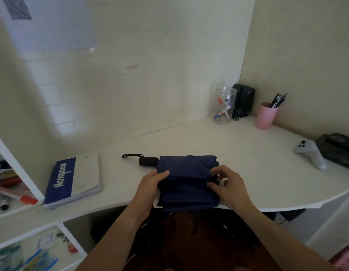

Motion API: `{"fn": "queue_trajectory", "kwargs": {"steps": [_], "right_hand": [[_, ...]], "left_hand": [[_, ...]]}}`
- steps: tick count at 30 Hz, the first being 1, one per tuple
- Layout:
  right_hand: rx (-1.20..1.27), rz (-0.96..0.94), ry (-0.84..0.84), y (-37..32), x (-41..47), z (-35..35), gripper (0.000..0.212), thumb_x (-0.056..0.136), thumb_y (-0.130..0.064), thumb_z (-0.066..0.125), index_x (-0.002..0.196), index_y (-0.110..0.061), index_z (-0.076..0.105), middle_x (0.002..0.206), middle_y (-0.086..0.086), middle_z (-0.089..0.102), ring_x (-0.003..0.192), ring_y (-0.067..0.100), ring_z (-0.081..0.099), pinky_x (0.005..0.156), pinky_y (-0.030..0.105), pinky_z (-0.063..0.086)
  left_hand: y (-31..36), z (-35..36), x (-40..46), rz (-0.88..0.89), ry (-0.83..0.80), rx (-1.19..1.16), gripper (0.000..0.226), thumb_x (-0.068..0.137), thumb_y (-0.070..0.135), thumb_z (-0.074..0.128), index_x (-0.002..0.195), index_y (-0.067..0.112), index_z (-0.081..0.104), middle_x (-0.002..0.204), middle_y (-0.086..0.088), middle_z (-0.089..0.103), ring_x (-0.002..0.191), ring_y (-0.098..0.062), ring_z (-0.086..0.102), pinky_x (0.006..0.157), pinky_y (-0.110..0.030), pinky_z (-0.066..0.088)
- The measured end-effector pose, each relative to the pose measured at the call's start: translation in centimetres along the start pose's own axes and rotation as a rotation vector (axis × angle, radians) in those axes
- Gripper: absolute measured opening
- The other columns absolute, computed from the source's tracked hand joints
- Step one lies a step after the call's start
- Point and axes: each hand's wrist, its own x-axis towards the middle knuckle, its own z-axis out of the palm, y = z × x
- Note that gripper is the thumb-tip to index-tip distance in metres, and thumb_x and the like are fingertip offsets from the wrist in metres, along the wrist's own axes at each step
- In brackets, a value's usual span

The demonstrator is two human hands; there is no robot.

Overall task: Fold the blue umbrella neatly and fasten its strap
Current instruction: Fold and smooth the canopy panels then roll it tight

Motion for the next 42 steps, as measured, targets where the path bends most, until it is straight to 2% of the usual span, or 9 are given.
{"fn": "queue_trajectory", "kwargs": {"steps": [3,7,11,15,18,22,27,36,42], "right_hand": [[0.035,0.019,-0.101,0.1,0.5,-0.3,0.035,0.074,-0.006,0.082,0.098,-0.028,0.071,0.097,-0.017,0.071,0.08,-0.001,0.059,0.073,0.018,0.044],[0.136,0.04,-0.07,-0.8,0.9,-0.9,0.023,0.07,-0.011,0.09,0.083,-0.023,0.074,0.087,-0.009,0.07,0.072,0.006,0.058,0.066,0.015,0.042],[0.167,-0.16,0.023,-2.2,0.1,-1.5,0.024,0.07,-0.005,0.089,0.074,-0.022,0.072,0.087,-0.007,0.072,0.064,0.01,0.055,0.061,0.013,0.04],[0.215,-0.094,-0.114,-2.6,-1.1,-1.4,0.026,0.076,-0.001,0.083,0.078,-0.022,0.068,0.071,-0.007,0.067,0.059,0.01,0.057,0.061,0.021,0.046],[0.373,0.118,-0.202,-3.9,-1.5,-1.9,0.026,0.076,-0.006,0.085,0.094,-0.011,0.067,0.078,0.001,0.07,0.062,0.015,0.063,0.062,0.028,0.051],[0.566,0.571,-0.22,-5.6,-0.4,-2.2,0.034,0.086,-0.035,0.077,0.1,-0.004,0.071,0.078,0.006,0.071,0.051,0.018,0.056,0.054,0.03,0.039],[0.827,0.859,-0.269,-5.2,1.0,-1.9,0.014,0.089,-0.017,0.072,0.083,-0.015,0.059,0.059,-0.004,0.052,0.04,0.003,0.041,0.032,0.015,0.025],[0.79,0.638,-0.014,-5.2,0.2,-0.6,0.027,0.103,-0.031,0.053,0.098,-0.007,0.064,0.066,0.003,0.058,0.044,0.013,0.045,0.039,0.024,0.028],[0.537,0.472,-0.148,-5.2,-0.8,-0.9,0.03,0.087,-0.033,0.076,0.102,-0.007,0.075,0.096,0.011,0.079,0.076,0.021,0.074,0.057,0.026,0.052]], "left_hand": [[0.0,0.1,0.2,-0.013,0.058,0.044,0.04,0.078,0.042,0.072,0.108,0.017,0.078,0.115,-0.003,0.078,0.116,-0.025,0.068,0.108,-0.046,0.049],[-0.1,0.6,-0.6,0.1,0.052,0.271,0.027,0.095,0.046,0.067,0.108,0.023,0.075,0.107,0.006,0.078,0.101,-0.011,0.072,0.085,-0.028,0.056],[-0.7,0.9,-0.8,0.197,0.078,0.403,0.029,0.094,0.048,0.068,0.11,0.024,0.071,0.107,0.01,0.075,0.1,-0.009,0.07,0.085,-0.027,0.056],[-0.4,0.9,-1.0,0.174,0.072,0.39,0.027,0.097,0.047,0.063,0.107,0.023,0.069,0.106,0.007,0.074,0.1,-0.01,0.069,0.08,-0.024,0.053],[-0.3,0.8,-0.9,0.137,0.067,0.376,0.038,0.096,0.054,0.06,0.104,0.018,0.073,0.103,0.002,0.076,0.098,-0.015,0.071,0.087,-0.034,0.057],[-0.3,0.7,-0.8,0.128,0.099,0.38,0.053,0.097,0.061,0.053,0.104,0.012,0.073,0.104,-0.006,0.077,0.101,-0.023,0.071,0.095,-0.046,0.054],[0.1,0.7,-1.0,0.121,0.09,0.341,0.033,0.103,0.046,0.053,0.106,0.02,0.073,0.106,0.0,0.076,0.102,-0.019,0.07,0.096,-0.043,0.054],[0.4,0.3,-1.3,0.107,0.076,0.297,0.027,0.103,0.037,0.056,0.105,0.019,0.075,0.104,0.001,0.079,0.102,-0.021,0.073,0.098,-0.046,0.054],[0.3,0.0,-1.4,0.121,0.065,0.309,0.033,0.104,0.046,0.052,0.107,0.022,0.075,0.106,0.004,0.078,0.102,-0.015,0.072,0.096,-0.04,0.054]]}}
